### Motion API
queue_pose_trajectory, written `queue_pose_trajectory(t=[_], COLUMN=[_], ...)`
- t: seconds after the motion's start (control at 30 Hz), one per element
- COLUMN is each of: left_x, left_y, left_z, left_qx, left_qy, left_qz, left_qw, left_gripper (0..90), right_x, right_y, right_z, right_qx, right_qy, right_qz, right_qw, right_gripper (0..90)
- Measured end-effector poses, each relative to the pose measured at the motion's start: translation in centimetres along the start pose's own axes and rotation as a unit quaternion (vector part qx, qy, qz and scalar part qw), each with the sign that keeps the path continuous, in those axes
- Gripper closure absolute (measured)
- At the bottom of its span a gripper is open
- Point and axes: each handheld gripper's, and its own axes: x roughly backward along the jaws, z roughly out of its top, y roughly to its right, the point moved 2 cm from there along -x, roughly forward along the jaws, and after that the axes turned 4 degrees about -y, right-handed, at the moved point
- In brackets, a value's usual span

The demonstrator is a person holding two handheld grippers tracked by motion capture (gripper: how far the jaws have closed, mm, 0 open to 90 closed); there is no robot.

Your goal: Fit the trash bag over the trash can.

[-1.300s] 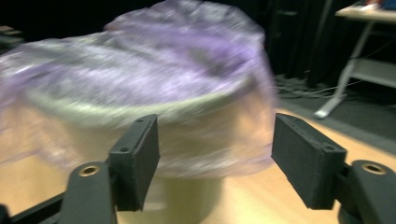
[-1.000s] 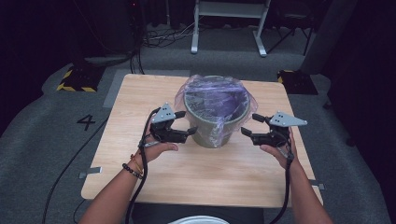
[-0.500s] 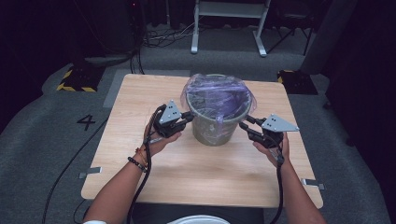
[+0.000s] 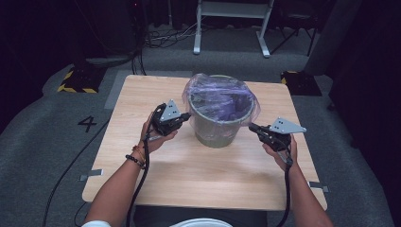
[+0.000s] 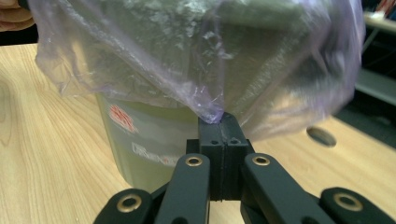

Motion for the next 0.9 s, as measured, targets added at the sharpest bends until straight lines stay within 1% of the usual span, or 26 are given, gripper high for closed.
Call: queue_pose_trajectory(t=[0.03,0.07,0.1,0.13,0.17,0.2,0.23,0.27,0.3,0.33,0.37,0.4,0.43,0.47,0.5,0.53,0.57,0.67,0.73,0.77,0.8,0.83,0.87,0.9], left_x=[-0.2,-0.4,-0.8,-0.8,-1.0,-1.1,-1.4,-1.4,-1.6,-1.8,-2.2,-2.4,-2.7,-3.0,-3.1,-3.3,-3.5,-3.7,-3.5,-3.1,-2.9,-2.4,-2.0,-1.0], left_y=[-0.3,-0.5,-1.0,-1.0,-1.3,-1.5,-2.1,-2.1,-2.3,-2.4,-2.8,-3.0,-3.1,-3.2,-3.2,-3.2,-3.2,-3.1,-3.2,-3.2,-3.3,-3.3,-3.4,-3.4], left_z=[-0.3,-0.6,-1.0,-1.0,-1.3,-1.4,-1.6,-1.6,-1.7,-1.7,-2.0,-2.1,-2.3,-2.5,-2.6,-2.7,-2.8,-3.0,-3.1,-3.1,-3.1,-3.1,-3.2,-3.4], left_qx=[0.0,0.0,0.0,0.0,0.006,0.005,0.01,0.01,0.01,0.005,0.01,0.014,0.015,0.019,0.022,0.022,0.021,0.021,0.027,0.027,0.029,0.036,0.039,0.031], left_qy=[-0.006,-0.011,-0.023,-0.023,-0.024,-0.027,-0.03,-0.03,-0.035,-0.043,-0.047,-0.048,-0.052,-0.055,-0.055,-0.057,-0.062,-0.061,-0.056,-0.046,-0.043,-0.041,-0.043,-0.034], left_qz=[0.001,0.003,0.012,0.012,0.007,0.009,0.01,0.01,0.011,0.017,0.016,0.01,0.011,0.011,0.009,0.006,0.004,0.006,0.006,0.011,0.015,0.026,0.032,0.028], left_qw=[1.0,0.9999,0.9997,0.9997,0.9997,0.9996,0.9995,0.9995,0.9993,0.9989,0.9987,0.9987,0.9985,0.9983,0.9982,0.9981,0.9979,0.9979,0.9981,0.9985,0.9985,0.9982,0.9978,0.9985], left_gripper=[90.0,90.0,90.0,90.0,90.0,90.0,90.0,90.0,90.0,90.0,90.0,90.0,90.0,90.0,90.0,90.0,90.0,90.0,90.0,90.0,85.2,75.9,59.7,58.7], right_x=[-0.1,-0.3,-0.7,-0.7,-1.2,-1.2,-1.6,-1.6,-1.8,-2.0,-2.1,-2.4,-2.6,-2.9,-2.9,-2.9,-3.1,-3.1,-3.0,-2.9,-2.7,-2.5,-2.1,-1.3], right_y=[0.2,0.5,1.0,1.0,1.8,1.8,2.6,2.6,2.9,3.3,3.5,3.8,4.0,4.3,4.3,4.4,4.5,4.6,4.7,4.7,4.6,4.6,4.6,4.7], right_z=[-0.2,-0.6,-1.1,-1.1,-1.6,-1.6,-2.0,-2.0,-2.2,-2.3,-2.4,-2.6,-2.7,-2.9,-2.9,-3.0,-3.2,-3.3,-3.5,-3.5,-3.4,-3.4,-3.2,-3.0], right_qx=[-0.003,-0.003,-0.003,-0.003,-0.007,-0.007,-0.021,-0.021,-0.024,-0.026,-0.025,-0.024,-0.028,-0.033,-0.033,-0.035,-0.04,-0.044,-0.05,-0.053,-0.053,-0.052,-0.054,-0.063], right_qy=[-0.004,-0.014,-0.027,-0.027,-0.041,-0.041,-0.049,-0.049,-0.051,-0.056,-0.062,-0.074,-0.074,-0.081,-0.081,-0.083,-0.083,-0.086,-0.086,-0.081,-0.074,-0.069,-0.059,-0.046], right_qz=[-0.001,-0.005,-0.013,-0.013,-0.021,-0.021,-0.024,-0.024,-0.026,-0.029,-0.032,-0.04,-0.037,-0.034,-0.034,-0.034,-0.03,-0.03,-0.026,-0.02,-0.018,-0.021,-0.023,-0.015], right_qw=[1.0,0.9999,0.9995,0.9995,0.9989,0.9989,0.9983,0.9983,0.9981,0.9977,0.9972,0.9962,0.9962,0.9956,0.9956,0.9953,0.9953,0.9949,0.9948,0.9951,0.9957,0.9961,0.9965,0.9969], right_gripper=[90.0,90.0,90.0,90.0,90.0,90.0,90.0,90.0,90.0,90.0,90.0,90.0,90.0,90.0,90.0,90.0,90.0,90.0,90.0,90.0,88.2,84.3,74.3,64.4])
